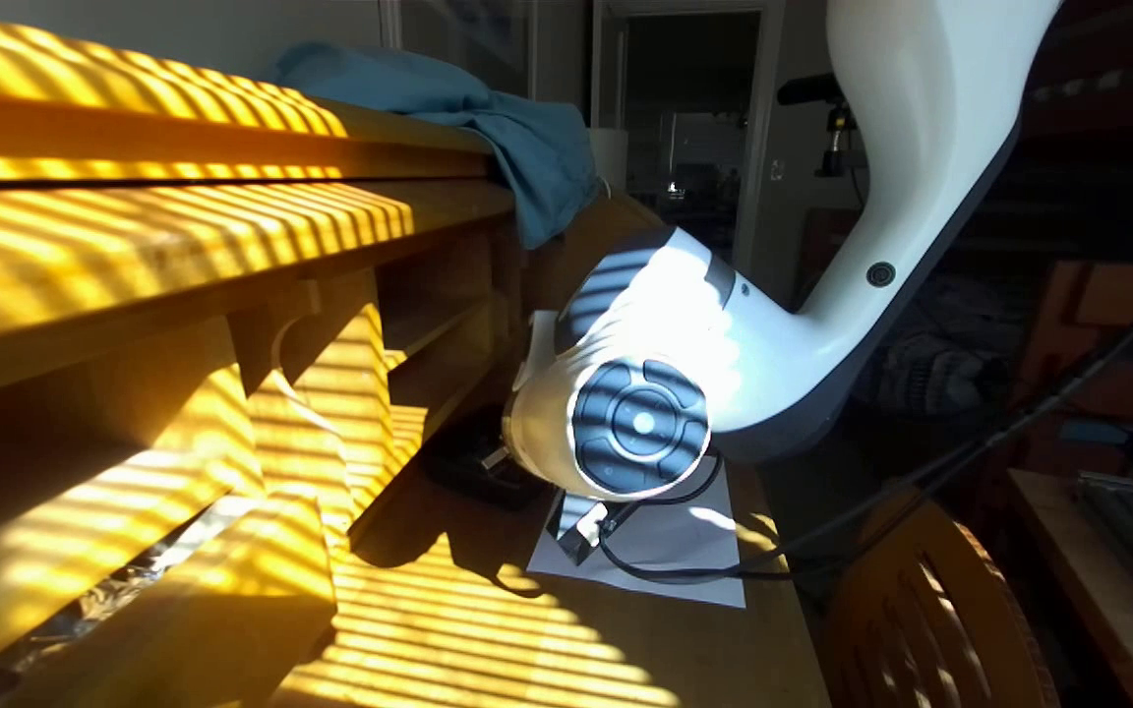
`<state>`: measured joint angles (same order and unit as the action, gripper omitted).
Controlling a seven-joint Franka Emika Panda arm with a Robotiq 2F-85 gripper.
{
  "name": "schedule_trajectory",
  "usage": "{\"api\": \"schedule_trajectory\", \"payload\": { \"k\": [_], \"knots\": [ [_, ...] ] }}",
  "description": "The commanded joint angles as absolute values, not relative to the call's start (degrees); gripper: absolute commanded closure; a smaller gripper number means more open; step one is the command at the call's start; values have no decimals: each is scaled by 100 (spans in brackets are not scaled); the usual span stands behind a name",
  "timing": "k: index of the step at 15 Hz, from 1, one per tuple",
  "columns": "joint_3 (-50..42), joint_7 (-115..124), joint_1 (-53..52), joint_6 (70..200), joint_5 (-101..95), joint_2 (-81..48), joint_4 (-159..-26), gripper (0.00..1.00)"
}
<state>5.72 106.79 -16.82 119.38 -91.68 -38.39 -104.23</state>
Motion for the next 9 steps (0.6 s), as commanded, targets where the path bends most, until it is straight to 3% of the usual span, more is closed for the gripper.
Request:
{"api": "schedule_trajectory", "payload": {
  "k": [1,9],
  "knots": [
    [821,10551,-1282,12678,-9237,-3716,-10640,98],
    [819,10319,-1223,12894,-9213,-3747,-10703,98]
  ]
}}
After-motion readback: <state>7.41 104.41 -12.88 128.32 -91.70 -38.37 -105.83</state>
